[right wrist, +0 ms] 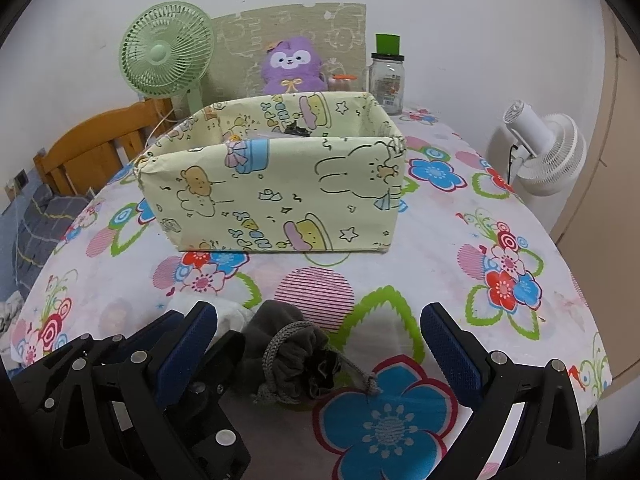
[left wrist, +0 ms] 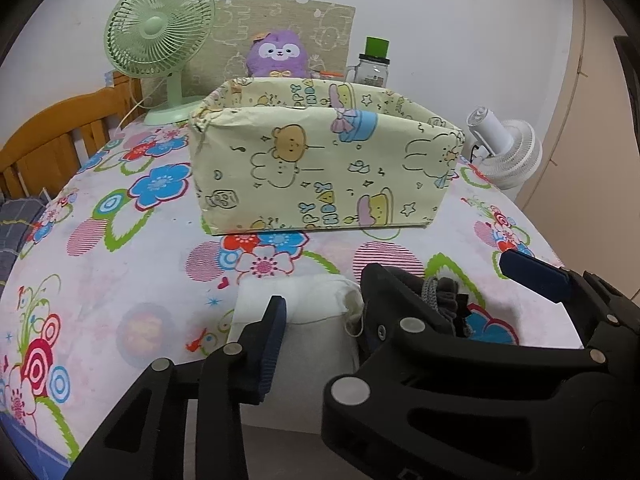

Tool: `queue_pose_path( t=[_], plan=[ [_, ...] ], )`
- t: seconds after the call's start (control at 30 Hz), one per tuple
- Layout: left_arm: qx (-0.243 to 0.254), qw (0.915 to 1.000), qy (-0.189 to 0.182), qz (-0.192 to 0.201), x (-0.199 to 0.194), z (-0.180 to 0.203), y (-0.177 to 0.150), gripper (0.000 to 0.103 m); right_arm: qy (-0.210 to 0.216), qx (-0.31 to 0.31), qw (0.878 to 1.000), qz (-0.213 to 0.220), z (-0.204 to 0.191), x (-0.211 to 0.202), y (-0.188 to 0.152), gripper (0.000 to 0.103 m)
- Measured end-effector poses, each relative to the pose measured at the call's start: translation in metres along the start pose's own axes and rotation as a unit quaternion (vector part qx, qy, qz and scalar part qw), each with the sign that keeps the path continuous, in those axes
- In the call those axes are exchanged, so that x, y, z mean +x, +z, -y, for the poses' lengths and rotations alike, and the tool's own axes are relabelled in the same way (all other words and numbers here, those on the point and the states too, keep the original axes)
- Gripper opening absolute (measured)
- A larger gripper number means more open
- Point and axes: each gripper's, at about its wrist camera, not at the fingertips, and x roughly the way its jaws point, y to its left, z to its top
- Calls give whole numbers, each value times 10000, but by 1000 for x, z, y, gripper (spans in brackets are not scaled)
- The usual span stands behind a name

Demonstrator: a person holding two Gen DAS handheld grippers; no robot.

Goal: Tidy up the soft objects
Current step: 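Grasp the white cloth pack with the left tool while the right tool grasps the gray sock bag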

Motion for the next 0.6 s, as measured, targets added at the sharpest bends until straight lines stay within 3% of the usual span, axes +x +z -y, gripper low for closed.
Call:
queue_pose_path(
  t=[0.17, 0.23, 0.27, 0.6],
  plan=[
    [-10, 9999, 127, -28, 2, -7, -1, 42, 52, -56, 9999, -91, -7, 6, -1, 103],
    [-42, 9997, 220, -37, 3, -11, -2, 61, 118, -50, 9998, -144, -9, 9, -2, 103],
    [-60, 9997, 254, -37, 4, -13, -2, 65, 141, -46, 9998, -159, -10, 10, -1, 102],
    [-125, 9989, 396, -214, 16, -23, -6, 86, 305, 31, 9986, -442, -14, 24, -7, 72]
  ],
)
